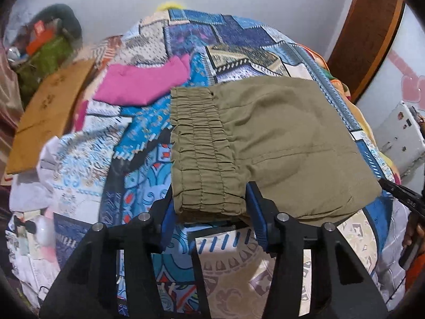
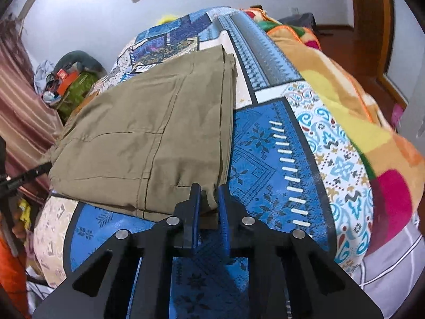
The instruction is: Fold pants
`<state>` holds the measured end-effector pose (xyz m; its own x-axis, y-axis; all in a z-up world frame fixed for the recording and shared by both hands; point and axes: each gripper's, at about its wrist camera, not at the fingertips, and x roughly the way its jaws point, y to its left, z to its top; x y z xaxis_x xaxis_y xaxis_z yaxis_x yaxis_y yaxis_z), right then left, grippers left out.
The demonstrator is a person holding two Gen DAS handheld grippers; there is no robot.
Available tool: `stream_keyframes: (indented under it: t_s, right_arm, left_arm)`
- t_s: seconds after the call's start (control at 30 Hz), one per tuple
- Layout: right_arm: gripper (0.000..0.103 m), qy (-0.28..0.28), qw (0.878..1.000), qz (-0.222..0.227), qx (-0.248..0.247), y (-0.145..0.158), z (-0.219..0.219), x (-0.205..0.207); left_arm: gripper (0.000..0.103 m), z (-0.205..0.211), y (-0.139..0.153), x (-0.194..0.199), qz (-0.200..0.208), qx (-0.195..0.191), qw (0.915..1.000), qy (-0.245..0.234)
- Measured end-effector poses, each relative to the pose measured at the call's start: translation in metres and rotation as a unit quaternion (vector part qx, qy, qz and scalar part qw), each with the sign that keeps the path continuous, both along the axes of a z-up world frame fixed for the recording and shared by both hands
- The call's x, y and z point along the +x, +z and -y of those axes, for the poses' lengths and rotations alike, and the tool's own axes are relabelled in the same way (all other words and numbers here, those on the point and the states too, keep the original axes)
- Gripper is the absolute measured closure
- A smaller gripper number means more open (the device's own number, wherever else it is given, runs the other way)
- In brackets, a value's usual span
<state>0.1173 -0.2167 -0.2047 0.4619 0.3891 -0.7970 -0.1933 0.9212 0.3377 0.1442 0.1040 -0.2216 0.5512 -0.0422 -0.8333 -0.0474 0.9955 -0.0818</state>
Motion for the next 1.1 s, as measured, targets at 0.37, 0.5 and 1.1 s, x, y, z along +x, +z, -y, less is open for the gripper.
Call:
stream_keyframes:
  t_s: [0.37,0.5,1.1]
  right_arm:
    - [0.092,0.049,0.997,-0.004,-0.056,-0.010,-0.018,-0.002]
    - [0.088,0.061,0.996,-0.015,-0.061,-0.001,-0.016,0.004]
    - [0.051,0.054,0.993,0.081,-0.064,0.038,-0.022,0.128]
  left_arm:
    - [0.051,-0.005,-0.019,-0.007,-0.020,0.013,0.9997,-0.006]
    - [0.045,-0.004,-0.005,-0.005,-0.017,0.035,0.9991,-0.016]
    - [0.030,-0.041,0.026,0.107,0.016,0.063,0.9978,0.007]
